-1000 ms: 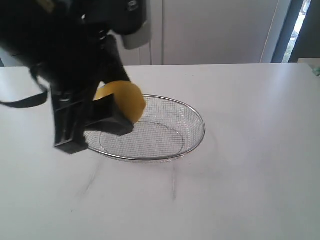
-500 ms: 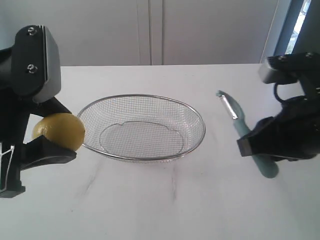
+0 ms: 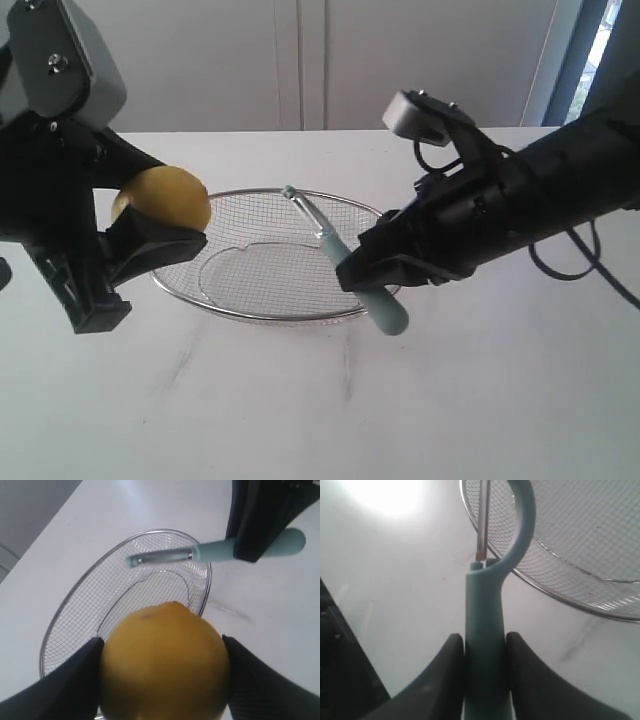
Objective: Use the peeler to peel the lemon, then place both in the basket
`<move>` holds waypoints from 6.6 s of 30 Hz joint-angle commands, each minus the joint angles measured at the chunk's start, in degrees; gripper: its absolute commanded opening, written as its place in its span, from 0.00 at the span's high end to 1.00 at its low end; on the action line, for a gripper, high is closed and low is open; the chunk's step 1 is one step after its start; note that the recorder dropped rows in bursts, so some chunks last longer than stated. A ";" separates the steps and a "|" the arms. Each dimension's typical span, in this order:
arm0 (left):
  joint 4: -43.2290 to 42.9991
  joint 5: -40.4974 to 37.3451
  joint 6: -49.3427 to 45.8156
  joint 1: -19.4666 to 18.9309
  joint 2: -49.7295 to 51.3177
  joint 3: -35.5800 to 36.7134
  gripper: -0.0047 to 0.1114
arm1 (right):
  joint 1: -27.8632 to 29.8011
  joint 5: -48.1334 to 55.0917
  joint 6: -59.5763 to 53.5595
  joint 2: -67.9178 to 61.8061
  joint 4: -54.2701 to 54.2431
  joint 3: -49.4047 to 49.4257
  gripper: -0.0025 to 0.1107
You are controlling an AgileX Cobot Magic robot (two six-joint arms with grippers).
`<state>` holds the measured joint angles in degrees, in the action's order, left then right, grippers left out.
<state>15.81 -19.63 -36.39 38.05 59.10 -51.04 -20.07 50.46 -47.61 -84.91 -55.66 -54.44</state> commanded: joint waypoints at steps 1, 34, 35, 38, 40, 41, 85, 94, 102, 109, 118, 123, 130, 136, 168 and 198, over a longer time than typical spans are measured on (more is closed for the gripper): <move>2.98 1.89 0.80 -0.29 -0.10 0.40 0.96 | -3.52 3.37 -3.55 -2.54 -4.11 -1.07 0.98; 4.57 3.34 0.80 -0.29 8.92 0.40 0.96 | -7.27 0.56 -2.86 -3.23 -5.63 -1.07 0.98; 4.57 3.34 0.80 -0.29 8.92 0.40 0.96 | -7.27 0.27 -2.55 -3.11 -5.54 -1.07 0.98; 4.57 3.34 0.80 -0.29 8.92 0.40 0.96 | -7.27 -0.09 -2.42 -2.31 -5.08 -1.07 0.98; 4.57 3.34 0.80 -0.29 8.92 0.40 0.96 | -7.08 -0.66 -1.36 -1.52 -4.25 -1.07 0.98; 4.57 3.34 0.80 -0.29 8.92 0.40 0.96 | -6.89 -0.93 -0.61 -1.16 -3.51 -1.11 0.98; 4.71 3.34 0.80 -0.29 8.92 0.40 0.96 | -8.25 -4.28 1.82 -6.33 -4.51 1.13 0.98; 4.71 3.34 0.80 -0.29 8.92 0.40 0.96 | -9.83 2.73 -5.50 -6.43 -10.93 -0.85 0.98; 4.71 3.34 0.80 -0.29 8.92 0.40 0.96 | -9.58 2.25 -5.50 -6.43 -10.57 -0.95 0.98; 4.72 3.24 0.80 -0.29 8.92 0.40 0.96 | -7.31 2.87 -4.86 -5.88 -10.12 -0.95 0.98; 4.72 3.24 0.80 -0.29 8.92 0.40 0.96 | -3.80 3.41 -4.86 -1.08 -10.12 -0.95 0.98; 4.72 3.24 0.80 -0.29 8.92 0.40 0.96 | -1.87 3.56 -4.77 2.01 -9.88 -0.95 0.98; 4.72 3.24 0.80 -0.29 8.92 0.40 0.96 | 0.35 2.38 -4.63 6.59 -7.23 -0.95 0.98; 4.72 3.12 0.80 -0.29 8.92 0.40 0.96 | 0.75 -1.69 -1.13 7.67 -1.71 -0.95 0.98; 4.72 3.12 0.80 -0.29 8.92 0.40 0.96 | -9.01 -1.67 3.84 -6.59 -2.34 -0.85 0.98; 4.72 3.12 0.80 -0.29 8.92 0.40 0.96 | -10.70 1.85 -1.19 -4.10 -6.36 -0.96 0.98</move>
<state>19.46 -16.50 -36.02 38.05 68.43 -51.04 -30.87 52.06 -47.96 -89.52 -61.51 -55.20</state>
